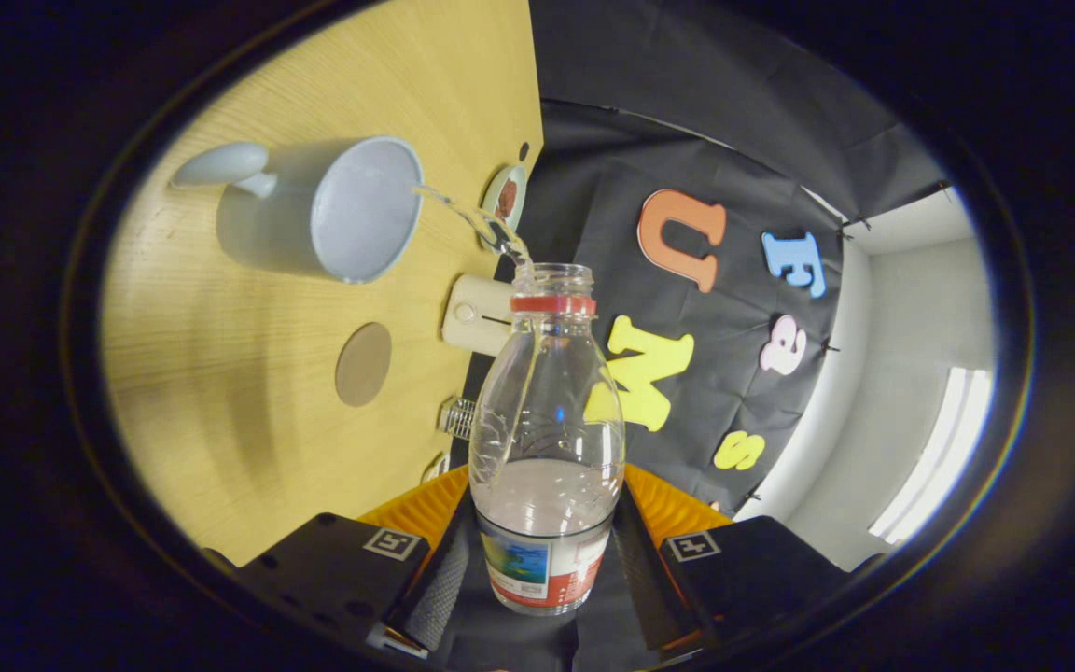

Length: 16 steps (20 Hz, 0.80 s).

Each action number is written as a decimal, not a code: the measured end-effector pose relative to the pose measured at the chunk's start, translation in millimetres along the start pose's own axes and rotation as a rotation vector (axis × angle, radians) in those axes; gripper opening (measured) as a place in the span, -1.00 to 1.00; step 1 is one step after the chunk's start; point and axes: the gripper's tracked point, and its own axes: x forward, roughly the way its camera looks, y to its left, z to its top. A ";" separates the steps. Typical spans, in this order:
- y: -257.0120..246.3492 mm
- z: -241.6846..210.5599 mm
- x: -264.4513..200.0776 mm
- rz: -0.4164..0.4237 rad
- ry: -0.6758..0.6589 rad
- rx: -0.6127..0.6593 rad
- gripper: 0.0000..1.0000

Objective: Take the bottle from table, then pour the juice into the cup, finally place the bottle on the coaster

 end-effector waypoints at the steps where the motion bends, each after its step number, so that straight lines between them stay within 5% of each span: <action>1: -0.3 -0.5 0.5 0.000 0.000 -0.004 0.62; 16: -6.1 -10.4 2.4 -0.011 0.018 -0.029 0.61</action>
